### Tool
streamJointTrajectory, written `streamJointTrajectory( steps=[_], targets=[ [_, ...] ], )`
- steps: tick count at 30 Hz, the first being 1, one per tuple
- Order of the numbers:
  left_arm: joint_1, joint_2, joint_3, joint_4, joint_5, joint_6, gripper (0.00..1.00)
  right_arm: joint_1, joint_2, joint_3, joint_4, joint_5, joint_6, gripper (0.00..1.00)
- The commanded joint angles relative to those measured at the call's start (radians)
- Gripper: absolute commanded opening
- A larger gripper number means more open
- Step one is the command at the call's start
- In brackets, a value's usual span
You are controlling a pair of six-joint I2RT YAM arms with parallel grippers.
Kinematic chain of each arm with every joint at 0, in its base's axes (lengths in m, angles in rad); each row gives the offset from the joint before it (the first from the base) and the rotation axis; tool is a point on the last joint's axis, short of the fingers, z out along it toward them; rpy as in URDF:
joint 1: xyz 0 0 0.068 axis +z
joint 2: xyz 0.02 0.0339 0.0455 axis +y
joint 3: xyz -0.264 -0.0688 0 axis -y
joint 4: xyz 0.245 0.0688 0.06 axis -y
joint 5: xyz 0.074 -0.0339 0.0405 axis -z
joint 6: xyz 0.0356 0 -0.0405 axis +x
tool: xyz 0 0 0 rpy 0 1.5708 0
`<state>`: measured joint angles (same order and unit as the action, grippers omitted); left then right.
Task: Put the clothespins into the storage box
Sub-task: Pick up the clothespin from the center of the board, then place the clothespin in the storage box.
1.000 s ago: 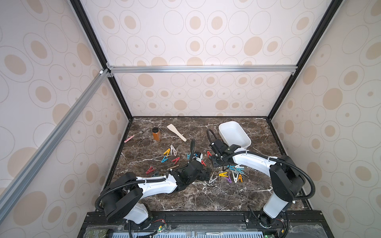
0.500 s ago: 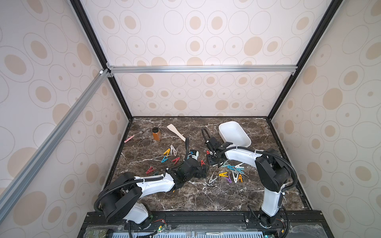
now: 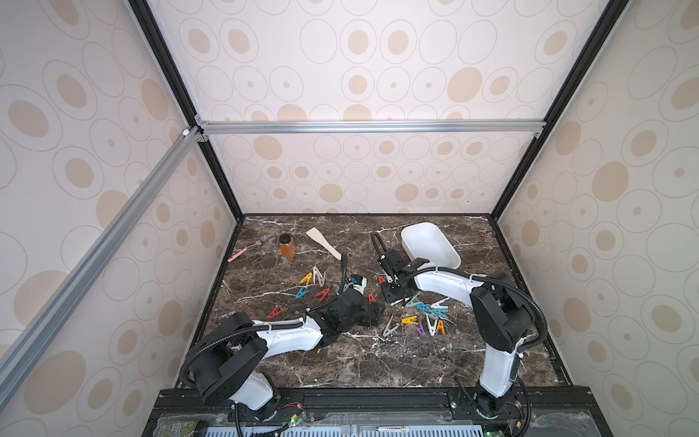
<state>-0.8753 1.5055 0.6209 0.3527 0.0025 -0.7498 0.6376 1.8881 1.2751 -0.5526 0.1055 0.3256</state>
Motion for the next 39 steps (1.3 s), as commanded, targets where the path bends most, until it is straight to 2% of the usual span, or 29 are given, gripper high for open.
streamJointTrajectory(
  steps=[1,5,10,17,21,25,29,32,34,36,39],
  targets=[
    [-0.001,0.019,-0.013,0.060,0.035,-0.014,0.85,-0.012,0.028,0.040,-0.032,0.010,-0.052,0.50],
    [-0.001,0.026,-0.011,0.052,0.047,0.002,0.84,-0.012,0.068,0.066,-0.021,-0.029,-0.078,0.49],
    [-0.001,0.028,0.000,0.034,0.032,0.011,0.83,-0.009,0.093,0.071,-0.004,-0.050,-0.093,0.40],
    [0.000,0.008,0.006,0.003,0.009,0.025,0.83,0.000,0.085,0.064,-0.007,-0.059,-0.086,0.19],
    [0.014,-0.032,0.003,-0.023,-0.021,0.033,0.83,0.017,0.025,0.042,-0.018,-0.043,-0.070,0.07],
    [0.045,-0.118,-0.006,-0.047,-0.091,0.033,0.83,0.019,-0.094,0.006,-0.023,-0.054,-0.034,0.04],
    [0.042,-0.186,0.017,-0.061,-0.162,0.109,0.83,0.009,-0.222,-0.020,-0.027,-0.054,0.011,0.03],
    [-0.003,-0.191,0.037,-0.021,-0.199,0.195,0.83,-0.038,-0.297,-0.034,-0.025,-0.059,0.072,0.03],
    [-0.055,-0.154,0.072,0.002,-0.228,0.269,0.84,-0.091,-0.348,-0.046,-0.010,-0.018,0.102,0.03],
    [-0.094,-0.090,0.112,0.030,-0.214,0.311,0.84,-0.160,-0.372,-0.060,0.021,0.016,0.129,0.03],
    [-0.119,0.033,0.196,0.022,-0.152,0.302,0.85,-0.294,-0.346,-0.064,0.060,-0.032,0.194,0.03]
  ],
)
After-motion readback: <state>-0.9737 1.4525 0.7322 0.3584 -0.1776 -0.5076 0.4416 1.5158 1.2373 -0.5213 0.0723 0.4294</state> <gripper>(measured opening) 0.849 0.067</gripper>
